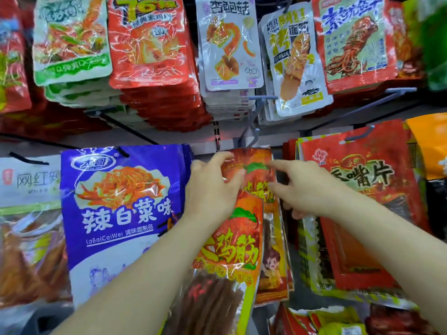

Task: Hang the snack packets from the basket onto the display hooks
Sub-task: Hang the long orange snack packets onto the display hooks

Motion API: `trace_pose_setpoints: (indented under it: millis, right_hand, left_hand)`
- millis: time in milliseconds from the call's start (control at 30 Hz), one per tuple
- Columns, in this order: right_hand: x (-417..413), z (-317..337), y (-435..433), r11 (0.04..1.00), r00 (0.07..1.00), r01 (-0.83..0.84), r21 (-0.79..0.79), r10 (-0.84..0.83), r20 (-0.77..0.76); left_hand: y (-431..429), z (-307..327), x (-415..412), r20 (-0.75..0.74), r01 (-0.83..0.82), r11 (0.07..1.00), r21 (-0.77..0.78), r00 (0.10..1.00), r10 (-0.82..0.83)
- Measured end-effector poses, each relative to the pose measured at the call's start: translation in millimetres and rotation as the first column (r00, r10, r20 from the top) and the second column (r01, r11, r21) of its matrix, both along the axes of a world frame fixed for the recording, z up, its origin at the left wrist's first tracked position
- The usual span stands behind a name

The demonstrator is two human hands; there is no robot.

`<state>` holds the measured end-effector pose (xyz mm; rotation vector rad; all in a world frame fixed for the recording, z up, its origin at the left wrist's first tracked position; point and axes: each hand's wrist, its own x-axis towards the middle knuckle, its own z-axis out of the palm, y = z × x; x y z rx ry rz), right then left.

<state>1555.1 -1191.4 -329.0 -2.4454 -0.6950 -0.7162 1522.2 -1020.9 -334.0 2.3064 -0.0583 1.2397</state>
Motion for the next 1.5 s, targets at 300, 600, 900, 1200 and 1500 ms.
trace_pose_setpoints:
  millis: [300,600,900,1200,1500]
  right_hand:
    - [-54,-36,-11,0.380,0.286,-0.432,0.818,0.918,-0.276]
    - [-64,-38,-3,0.273,0.523,-0.347,0.898,0.850,-0.056]
    - [-63,-45,-4,0.253,0.597,-0.304,0.919,0.802,-0.023]
    - [-70,-26,-8,0.184,0.645,-0.431,0.884,0.747,0.159]
    - [-51,6,2,0.303,0.767,-0.537,0.787,0.563,0.307]
  left_hand:
    - [-15,6,-59,0.376,0.249,0.952,-0.178,0.911,-0.168]
    - [1,12,-94,0.084,0.517,0.646,-0.562,0.812,-0.577]
    - [-3,11,-93,-0.091,0.443,0.696,-0.565,0.805,-0.586]
    - [-25,30,-78,0.079,0.443,0.799,-0.406,0.888,-0.453]
    - [-33,59,-51,0.152,0.441,0.829,-0.343,0.897,-0.415]
